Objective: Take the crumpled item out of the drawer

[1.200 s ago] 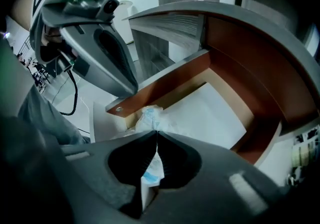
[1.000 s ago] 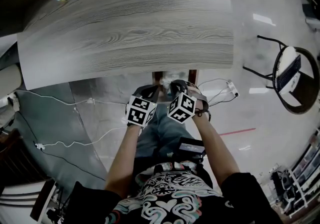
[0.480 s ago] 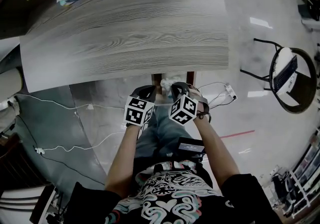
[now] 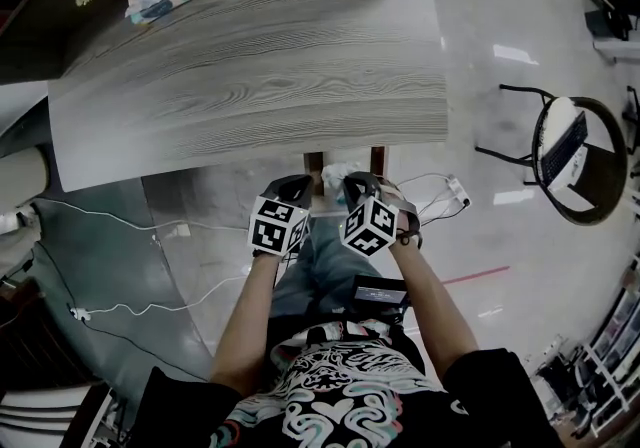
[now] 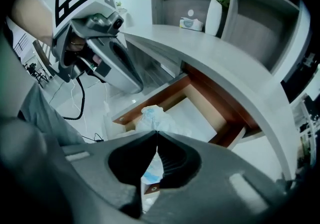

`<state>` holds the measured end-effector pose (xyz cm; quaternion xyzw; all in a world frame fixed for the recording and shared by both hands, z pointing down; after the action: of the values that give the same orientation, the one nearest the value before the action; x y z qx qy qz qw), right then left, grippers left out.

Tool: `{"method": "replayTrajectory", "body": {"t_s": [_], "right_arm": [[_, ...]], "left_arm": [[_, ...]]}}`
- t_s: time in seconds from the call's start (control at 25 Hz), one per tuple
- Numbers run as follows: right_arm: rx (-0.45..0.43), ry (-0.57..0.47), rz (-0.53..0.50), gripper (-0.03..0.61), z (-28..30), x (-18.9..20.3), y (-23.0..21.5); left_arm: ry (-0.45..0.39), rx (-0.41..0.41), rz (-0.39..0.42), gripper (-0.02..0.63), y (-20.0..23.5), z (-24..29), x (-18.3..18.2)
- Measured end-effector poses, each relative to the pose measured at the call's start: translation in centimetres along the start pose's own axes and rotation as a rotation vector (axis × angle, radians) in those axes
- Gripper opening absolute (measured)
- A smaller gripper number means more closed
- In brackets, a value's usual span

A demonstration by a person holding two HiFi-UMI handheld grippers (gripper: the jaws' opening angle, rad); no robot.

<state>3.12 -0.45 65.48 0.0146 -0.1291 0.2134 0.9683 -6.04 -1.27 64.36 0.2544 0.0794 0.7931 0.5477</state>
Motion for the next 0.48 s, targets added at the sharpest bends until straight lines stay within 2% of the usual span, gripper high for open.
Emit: {"method": "replayTrajectory", "body": {"t_s": [0.48], "right_arm": [[0.034,-0.041,0.066,0.014,-2.8,-0.4,-0.7]], "left_arm": [[-0.031,-0.004,0.035,0.003,-0.5,-1.5,-0.9]]}}
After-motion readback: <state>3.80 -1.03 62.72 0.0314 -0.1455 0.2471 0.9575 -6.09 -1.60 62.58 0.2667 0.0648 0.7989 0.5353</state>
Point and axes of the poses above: the fingertips, and each gripper's own axes: z forward along the fingers, y to its left, x out of its underside, the point moved 3 cm from there along -z, backward along the fingers, and after that the axes turned 9 degrees about y, right-handed, at the moved point
